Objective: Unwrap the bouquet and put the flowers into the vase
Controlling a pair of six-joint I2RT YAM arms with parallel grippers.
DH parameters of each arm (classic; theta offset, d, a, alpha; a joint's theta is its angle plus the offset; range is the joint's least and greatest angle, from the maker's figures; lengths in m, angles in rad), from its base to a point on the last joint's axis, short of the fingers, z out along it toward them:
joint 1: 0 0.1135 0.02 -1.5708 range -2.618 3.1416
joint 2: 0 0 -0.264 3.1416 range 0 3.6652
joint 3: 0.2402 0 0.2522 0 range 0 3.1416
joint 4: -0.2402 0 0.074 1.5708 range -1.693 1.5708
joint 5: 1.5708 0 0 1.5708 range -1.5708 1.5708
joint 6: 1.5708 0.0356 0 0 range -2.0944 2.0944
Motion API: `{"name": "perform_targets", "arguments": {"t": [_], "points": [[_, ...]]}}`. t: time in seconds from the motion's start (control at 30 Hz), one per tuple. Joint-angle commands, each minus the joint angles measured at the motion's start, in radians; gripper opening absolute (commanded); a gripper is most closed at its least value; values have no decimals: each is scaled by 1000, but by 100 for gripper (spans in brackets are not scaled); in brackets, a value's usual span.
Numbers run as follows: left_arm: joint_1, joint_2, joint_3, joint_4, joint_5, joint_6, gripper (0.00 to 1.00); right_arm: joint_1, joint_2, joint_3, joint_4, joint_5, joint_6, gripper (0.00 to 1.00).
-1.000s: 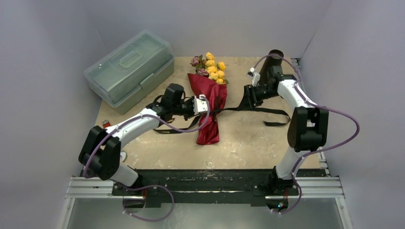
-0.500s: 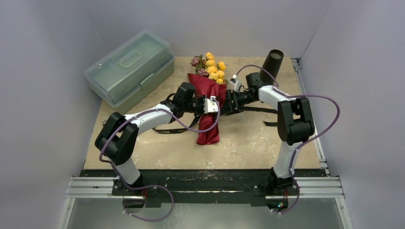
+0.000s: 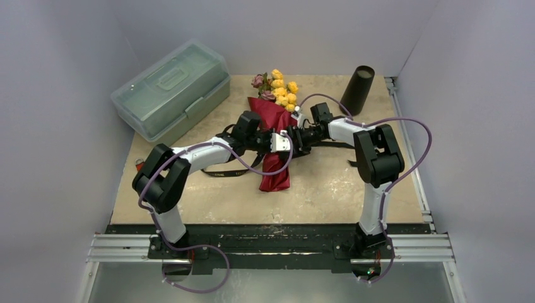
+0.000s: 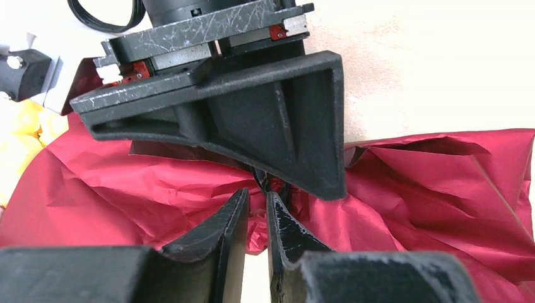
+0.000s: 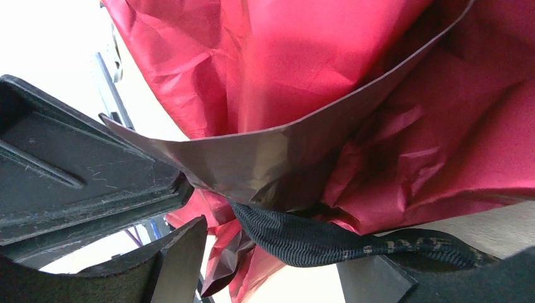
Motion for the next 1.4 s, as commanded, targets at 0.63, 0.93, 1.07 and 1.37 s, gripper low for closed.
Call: {"name": "perform_targets", "arguments": {"t": [0.63,0.93,1.07,1.37], "points": [[2,88,39,6,10,11,18,9,-4,-26,45,-12,-19,16],[35,91,88,14,-33,-115,0,8,-6,-33,39,-1,-30,0],[51,84,105,21,-35,-174,0,8,-14,-42,36,24,-39,0],[92,84,116,49,-63,-262,0,8,-31,-64,39,55,-49,0]]}}
